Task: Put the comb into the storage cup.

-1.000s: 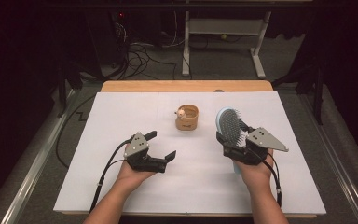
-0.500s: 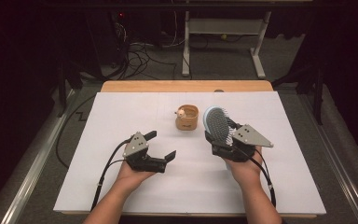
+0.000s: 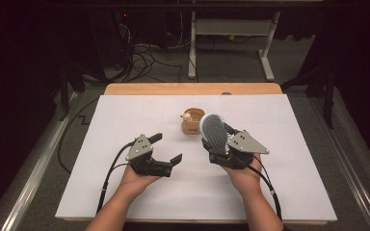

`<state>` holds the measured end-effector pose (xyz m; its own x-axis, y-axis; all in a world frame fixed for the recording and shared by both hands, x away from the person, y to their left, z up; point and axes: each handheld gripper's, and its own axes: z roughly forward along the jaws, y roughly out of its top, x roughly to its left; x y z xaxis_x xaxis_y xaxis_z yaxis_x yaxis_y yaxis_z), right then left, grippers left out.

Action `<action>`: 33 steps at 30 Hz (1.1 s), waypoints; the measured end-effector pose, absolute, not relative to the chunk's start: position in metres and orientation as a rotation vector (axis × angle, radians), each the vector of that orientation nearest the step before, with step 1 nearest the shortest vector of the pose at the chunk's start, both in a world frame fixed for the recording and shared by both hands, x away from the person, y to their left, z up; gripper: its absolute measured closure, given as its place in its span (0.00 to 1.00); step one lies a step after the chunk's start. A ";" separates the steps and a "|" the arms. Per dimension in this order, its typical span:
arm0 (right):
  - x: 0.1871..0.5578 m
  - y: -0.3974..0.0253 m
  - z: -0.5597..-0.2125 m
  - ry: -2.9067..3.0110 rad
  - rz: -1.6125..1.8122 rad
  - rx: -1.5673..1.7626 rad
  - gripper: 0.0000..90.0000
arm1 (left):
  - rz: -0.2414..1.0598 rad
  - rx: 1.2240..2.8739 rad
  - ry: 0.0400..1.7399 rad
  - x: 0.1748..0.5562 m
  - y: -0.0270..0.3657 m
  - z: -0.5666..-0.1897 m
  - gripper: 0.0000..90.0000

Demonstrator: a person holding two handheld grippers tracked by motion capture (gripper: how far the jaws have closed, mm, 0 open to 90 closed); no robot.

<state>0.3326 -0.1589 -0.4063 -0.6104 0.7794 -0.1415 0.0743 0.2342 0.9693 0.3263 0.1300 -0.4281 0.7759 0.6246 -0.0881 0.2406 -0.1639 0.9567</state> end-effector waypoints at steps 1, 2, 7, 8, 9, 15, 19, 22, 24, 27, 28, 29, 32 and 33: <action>0.332 -0.159 -0.407 1.874 1.423 0.785 0.23 | 0.390 1.745 0.678 0.326 0.129 -0.427 0.00; 0.331 -0.158 -0.408 1.877 1.418 0.783 0.23 | 0.390 1.747 0.674 0.326 0.129 -0.426 0.00; 0.329 -0.157 -0.409 1.884 1.403 0.772 0.23 | 0.401 1.753 0.653 0.327 0.121 -0.416 0.00; 0.329 -0.157 -0.409 1.885 1.400 0.770 0.23 | 0.401 1.752 0.648 0.327 0.120 -0.415 0.00; 0.329 -0.157 -0.409 1.885 1.397 0.767 0.23 | 0.401 1.751 0.644 0.328 0.118 -0.413 0.00; 0.327 -0.158 -0.409 1.864 1.388 0.764 0.23 | 0.390 1.747 0.643 0.335 0.112 -0.409 0.00; 0.327 -0.158 -0.409 1.859 1.384 0.761 0.23 | 0.391 1.745 0.637 0.334 0.111 -0.404 0.00; 0.326 -0.157 -0.410 1.860 1.384 0.763 0.23 | 0.385 1.755 0.632 0.331 0.112 -0.403 0.00; 0.326 -0.156 -0.410 1.864 1.381 0.757 0.23 | 0.383 1.769 0.633 0.331 0.112 -0.404 0.00; 0.324 -0.153 -0.410 1.865 1.379 0.750 0.23 | 0.373 1.772 0.638 0.331 0.112 -0.405 0.00; 0.324 -0.151 -0.411 1.865 1.377 0.747 0.23 | 0.371 1.774 0.635 0.330 0.111 -0.405 0.00; 0.323 -0.150 -0.411 1.867 1.375 0.743 0.23 | 0.370 1.774 0.632 0.330 0.111 -0.405 0.00; 0.322 -0.148 -0.411 1.869 1.375 0.734 0.23 | 0.364 1.760 0.622 0.328 0.111 -0.403 0.00; 0.322 -0.147 -0.412 1.872 1.375 0.732 0.23 | 0.363 1.756 0.621 0.327 0.111 -0.402 0.00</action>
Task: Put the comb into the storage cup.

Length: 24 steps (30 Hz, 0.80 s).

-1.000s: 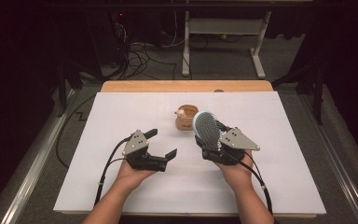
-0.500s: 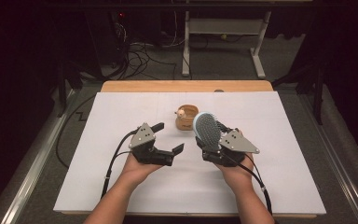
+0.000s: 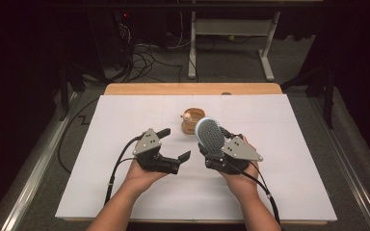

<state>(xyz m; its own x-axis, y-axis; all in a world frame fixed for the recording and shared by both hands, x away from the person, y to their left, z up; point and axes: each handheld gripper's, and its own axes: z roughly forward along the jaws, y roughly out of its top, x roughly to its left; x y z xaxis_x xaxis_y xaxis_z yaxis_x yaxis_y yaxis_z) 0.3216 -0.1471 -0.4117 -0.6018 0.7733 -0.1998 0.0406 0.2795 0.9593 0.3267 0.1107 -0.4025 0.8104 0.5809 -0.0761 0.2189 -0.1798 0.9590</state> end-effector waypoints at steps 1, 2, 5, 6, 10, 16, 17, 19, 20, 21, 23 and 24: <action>0.321 -0.146 -0.412 1.871 1.375 0.729 0.23 | 0.364 1.755 0.618 0.326 0.111 -0.402 0.00; 0.321 -0.146 -0.412 1.873 1.376 0.730 0.23 | 0.362 1.751 0.618 0.326 0.111 -0.401 0.00; 0.319 -0.144 -0.412 1.874 1.374 0.718 0.23 | 0.356 1.748 0.616 0.324 0.111 -0.400 0.00; 0.318 -0.143 -0.413 1.871 1.371 0.715 0.23 | 0.353 1.747 0.617 0.324 0.111 -0.400 0.00; 0.314 -0.139 -0.412 1.870 1.366 0.693 0.23 | 0.339 1.736 0.617 0.322 0.112 -0.399 0.00; 0.312 -0.134 -0.414 1.881 1.369 0.672 0.23 | 0.331 1.730 0.618 0.321 0.114 -0.397 0.00; 0.311 -0.132 -0.414 1.880 1.368 0.669 0.23 | 0.332 1.731 0.617 0.321 0.114 -0.397 0.00; 0.310 -0.131 -0.414 1.883 1.367 0.657 0.23 | 0.331 1.728 0.614 0.320 0.114 -0.396 0.00; 0.309 -0.130 -0.414 1.885 1.369 0.655 0.23 | 0.330 1.726 0.611 0.319 0.114 -0.396 0.00; 0.309 -0.129 -0.414 1.884 1.370 0.650 0.23 | 0.330 1.723 0.607 0.319 0.114 -0.395 0.00; 0.308 -0.127 -0.414 1.886 1.368 0.641 0.23 | 0.333 1.725 0.603 0.318 0.113 -0.394 0.01; 0.308 -0.126 -0.414 1.887 1.366 0.637 0.23 | 0.333 1.723 0.602 0.317 0.113 -0.394 0.01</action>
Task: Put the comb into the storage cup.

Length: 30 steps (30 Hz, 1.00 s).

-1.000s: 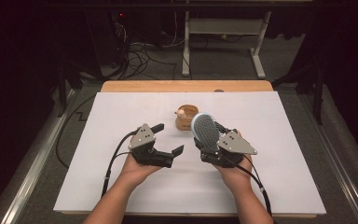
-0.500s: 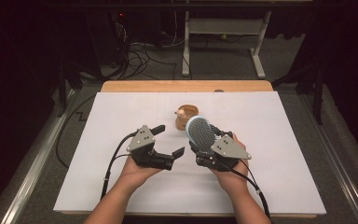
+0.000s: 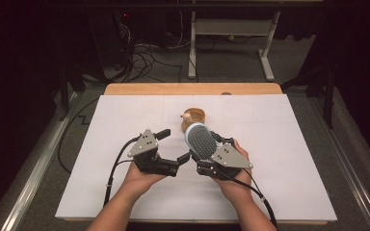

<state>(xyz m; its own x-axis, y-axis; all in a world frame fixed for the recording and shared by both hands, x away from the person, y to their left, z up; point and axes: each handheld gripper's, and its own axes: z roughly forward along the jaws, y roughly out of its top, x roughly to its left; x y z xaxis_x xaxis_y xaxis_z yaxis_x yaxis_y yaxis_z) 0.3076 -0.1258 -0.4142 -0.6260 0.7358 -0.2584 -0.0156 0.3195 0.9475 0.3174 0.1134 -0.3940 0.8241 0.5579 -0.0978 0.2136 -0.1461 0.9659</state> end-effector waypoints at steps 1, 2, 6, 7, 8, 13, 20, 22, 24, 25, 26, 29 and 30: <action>0.307 -0.125 -0.414 1.888 1.367 0.634 0.23 | 0.333 1.721 0.601 0.317 0.113 -0.394 0.01; 0.307 -0.124 -0.414 1.890 1.367 0.630 0.23 | 0.332 1.720 0.601 0.317 0.113 -0.393 0.01; 0.305 -0.122 -0.414 1.892 1.367 0.615 0.23 | 0.331 1.723 0.600 0.317 0.113 -0.393 0.01; 0.305 -0.121 -0.414 1.894 1.365 0.612 0.23 | 0.328 1.725 0.602 0.317 0.113 -0.393 0.01; 0.304 -0.120 -0.414 1.896 1.366 0.610 0.23 | 0.326 1.726 0.603 0.317 0.113 -0.393 0.01; 0.303 -0.115 -0.415 1.908 1.361 0.589 0.23 | 0.319 1.718 0.597 0.316 0.113 -0.393 0.01; 0.301 -0.111 -0.416 1.919 1.357 0.569 0.23 | 0.316 1.723 0.600 0.317 0.113 -0.394 0.01; 0.301 -0.110 -0.416 1.921 1.357 0.567 0.23 | 0.315 1.727 0.599 0.317 0.112 -0.394 0.01; 0.300 -0.108 -0.416 1.923 1.357 0.557 0.23 | 0.314 1.725 0.596 0.317 0.112 -0.394 0.02; 0.300 -0.108 -0.416 1.923 1.356 0.553 0.23 | 0.312 1.724 0.595 0.316 0.112 -0.394 0.02; 0.299 -0.107 -0.416 1.924 1.355 0.547 0.23 | 0.308 1.723 0.594 0.316 0.112 -0.394 0.02; 0.298 -0.105 -0.415 1.926 1.356 0.536 0.23 | 0.298 1.716 0.593 0.316 0.111 -0.394 0.03; 0.298 -0.104 -0.415 1.927 1.358 0.535 0.23 | 0.295 1.715 0.592 0.316 0.111 -0.394 0.03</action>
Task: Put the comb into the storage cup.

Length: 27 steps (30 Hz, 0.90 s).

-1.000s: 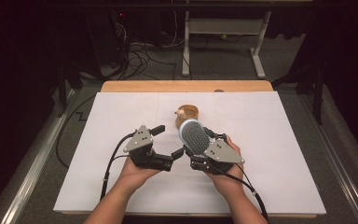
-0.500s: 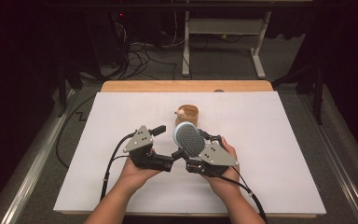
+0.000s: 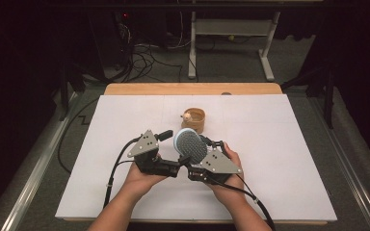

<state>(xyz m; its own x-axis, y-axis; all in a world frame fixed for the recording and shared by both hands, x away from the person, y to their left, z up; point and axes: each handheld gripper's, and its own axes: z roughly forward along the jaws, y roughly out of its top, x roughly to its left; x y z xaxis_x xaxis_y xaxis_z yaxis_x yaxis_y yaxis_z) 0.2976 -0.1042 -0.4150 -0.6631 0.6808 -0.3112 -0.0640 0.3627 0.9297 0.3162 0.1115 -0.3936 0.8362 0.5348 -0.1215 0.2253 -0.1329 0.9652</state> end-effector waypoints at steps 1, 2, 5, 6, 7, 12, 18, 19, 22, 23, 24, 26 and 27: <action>0.297 -0.103 -0.415 1.930 1.362 0.533 0.23 | 0.294 1.714 0.593 0.316 0.111 -0.394 0.04; 0.297 -0.103 -0.415 1.930 1.362 0.533 0.23 | 0.297 1.715 0.593 0.316 0.111 -0.394 0.04; 0.296 -0.101 -0.414 1.931 1.364 0.521 0.23 | 0.299 1.718 0.593 0.316 0.111 -0.394 0.05; 0.296 -0.101 -0.414 1.931 1.364 0.521 0.23 | 0.302 1.720 0.593 0.316 0.111 -0.394 0.05; 0.295 -0.100 -0.414 1.932 1.364 0.519 0.23 | 0.303 1.721 0.595 0.317 0.111 -0.395 0.05; 0.294 -0.098 -0.414 1.936 1.366 0.508 0.23 | 0.288 1.718 0.596 0.317 0.111 -0.395 0.07; 0.293 -0.096 -0.414 1.942 1.368 0.508 0.23 | 0.263 1.707 0.596 0.317 0.112 -0.395 0.11; 0.293 -0.096 -0.414 1.941 1.368 0.508 0.23 | 0.259 1.703 0.596 0.317 0.112 -0.395 0.12; 0.294 -0.096 -0.414 1.942 1.368 0.507 0.23 | 0.258 1.701 0.594 0.317 0.112 -0.395 0.15; 0.294 -0.096 -0.414 1.943 1.366 0.508 0.23 | 0.254 1.700 0.594 0.318 0.112 -0.395 0.15; 0.294 -0.095 -0.414 1.942 1.368 0.511 0.23 | 0.252 1.701 0.592 0.318 0.112 -0.395 0.17; 0.294 -0.095 -0.415 1.943 1.365 0.509 0.23 | 0.252 1.701 0.593 0.318 0.112 -0.396 0.17; 0.294 -0.095 -0.415 1.943 1.363 0.508 0.23 | 0.251 1.701 0.594 0.318 0.112 -0.396 0.17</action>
